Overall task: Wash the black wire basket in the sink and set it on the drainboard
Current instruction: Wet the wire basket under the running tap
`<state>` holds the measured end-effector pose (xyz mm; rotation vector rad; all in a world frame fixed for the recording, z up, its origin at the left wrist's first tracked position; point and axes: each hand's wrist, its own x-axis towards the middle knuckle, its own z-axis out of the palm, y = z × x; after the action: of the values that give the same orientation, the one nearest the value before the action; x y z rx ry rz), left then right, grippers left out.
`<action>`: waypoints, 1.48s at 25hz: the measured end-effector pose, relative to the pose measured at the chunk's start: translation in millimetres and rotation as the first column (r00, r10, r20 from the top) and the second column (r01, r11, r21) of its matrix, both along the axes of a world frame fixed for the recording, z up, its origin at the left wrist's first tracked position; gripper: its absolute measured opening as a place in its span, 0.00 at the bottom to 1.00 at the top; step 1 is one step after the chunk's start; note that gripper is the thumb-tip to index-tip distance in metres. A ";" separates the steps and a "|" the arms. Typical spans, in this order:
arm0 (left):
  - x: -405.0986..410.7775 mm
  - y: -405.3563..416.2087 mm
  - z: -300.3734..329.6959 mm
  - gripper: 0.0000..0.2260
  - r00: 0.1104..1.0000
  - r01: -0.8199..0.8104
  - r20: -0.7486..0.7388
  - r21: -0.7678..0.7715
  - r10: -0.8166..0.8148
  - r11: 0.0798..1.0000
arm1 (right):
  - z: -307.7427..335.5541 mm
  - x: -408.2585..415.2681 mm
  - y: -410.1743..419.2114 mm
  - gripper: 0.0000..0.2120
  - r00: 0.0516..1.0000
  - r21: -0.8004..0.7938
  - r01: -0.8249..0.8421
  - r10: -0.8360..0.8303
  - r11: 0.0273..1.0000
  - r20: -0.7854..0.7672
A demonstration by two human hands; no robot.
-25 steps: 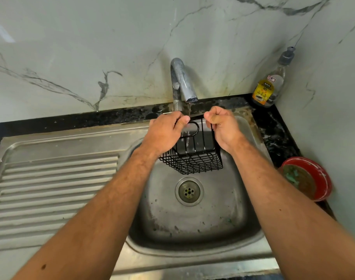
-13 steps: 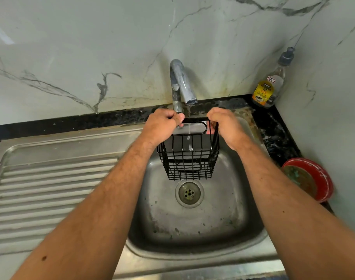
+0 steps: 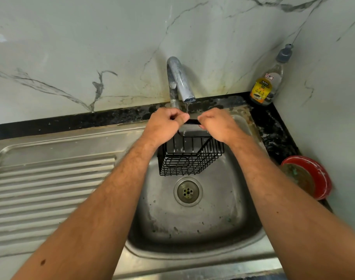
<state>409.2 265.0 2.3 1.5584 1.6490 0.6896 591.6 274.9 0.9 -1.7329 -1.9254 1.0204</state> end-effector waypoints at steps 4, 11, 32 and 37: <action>-15.9 -9.0 -18.7 0.25 0.967 0.002 0.254 -0.040 0.008 0.999 | -14.0 17.2 0.6 0.17 0.975 -0.048 0.094 -0.102 0.994 -0.199; 1.3 -4.0 -16.5 0.17 0.915 -0.158 0.355 -0.115 0.190 0.981 | -15.6 22.6 -1.8 0.18 0.971 -0.102 0.013 -0.037 0.995 -0.235; -8.2 -8.6 -15.6 0.19 0.996 0.058 0.064 -0.022 -0.057 0.998 | -24.6 -7.4 -16.1 0.11 0.811 -0.043 0.122 -0.124 0.992 -0.572; -35.5 -9.4 -25.5 0.19 0.999 0.051 0.004 -0.078 -0.051 0.996 | -20.4 -6.5 -12.3 0.12 0.818 -0.052 0.073 -0.090 0.996 -0.568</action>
<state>373.7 255.5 -23.3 1.5376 1.6098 0.5932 585.1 262.7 -19.5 -1.2969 -1.4419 1.3506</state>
